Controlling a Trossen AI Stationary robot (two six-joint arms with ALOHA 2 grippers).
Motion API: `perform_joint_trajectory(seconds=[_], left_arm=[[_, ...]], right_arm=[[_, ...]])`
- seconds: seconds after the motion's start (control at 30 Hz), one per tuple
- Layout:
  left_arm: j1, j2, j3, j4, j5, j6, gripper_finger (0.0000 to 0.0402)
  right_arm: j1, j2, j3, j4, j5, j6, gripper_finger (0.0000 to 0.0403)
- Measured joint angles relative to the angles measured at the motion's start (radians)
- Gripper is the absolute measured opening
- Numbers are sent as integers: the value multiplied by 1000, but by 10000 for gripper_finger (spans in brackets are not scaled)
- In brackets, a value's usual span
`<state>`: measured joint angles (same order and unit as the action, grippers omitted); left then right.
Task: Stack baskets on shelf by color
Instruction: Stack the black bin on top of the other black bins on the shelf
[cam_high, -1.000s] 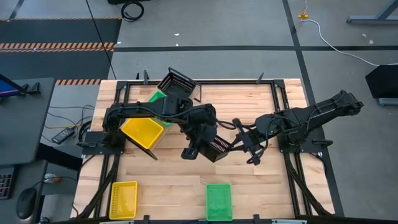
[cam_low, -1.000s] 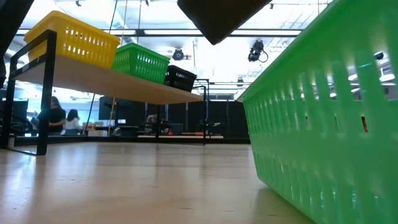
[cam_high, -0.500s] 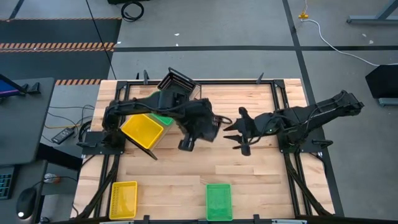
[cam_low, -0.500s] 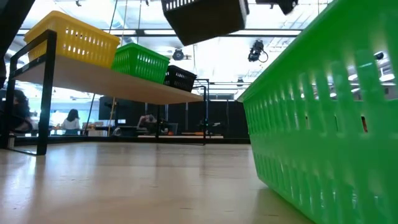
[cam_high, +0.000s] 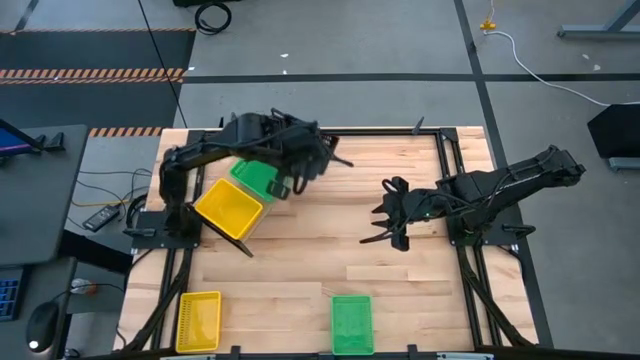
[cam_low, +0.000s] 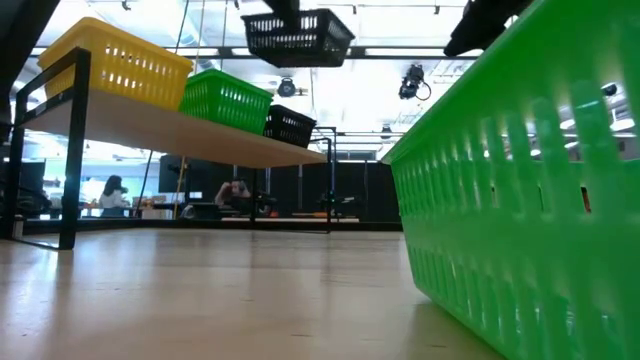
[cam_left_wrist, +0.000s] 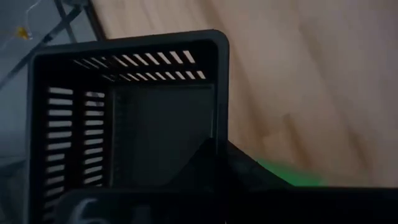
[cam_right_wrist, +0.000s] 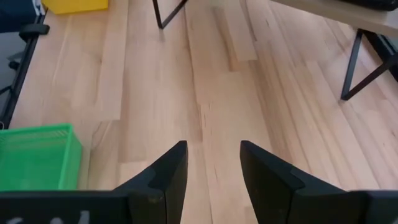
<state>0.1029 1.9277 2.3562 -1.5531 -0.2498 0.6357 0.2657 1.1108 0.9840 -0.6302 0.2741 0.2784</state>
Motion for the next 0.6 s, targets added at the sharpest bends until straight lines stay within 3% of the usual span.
perform_joint_trajectory(seconds=[0.47, 0.6], left_arm=[[232, 1, 0, -18, 62, 172, 6], [271, 1, 0, -18, 133, 188, 6]], right_arm=[[0, 0, 0, -3, -4, 33, 153], [0, 0, 0, -39, 25, 30, 153]])
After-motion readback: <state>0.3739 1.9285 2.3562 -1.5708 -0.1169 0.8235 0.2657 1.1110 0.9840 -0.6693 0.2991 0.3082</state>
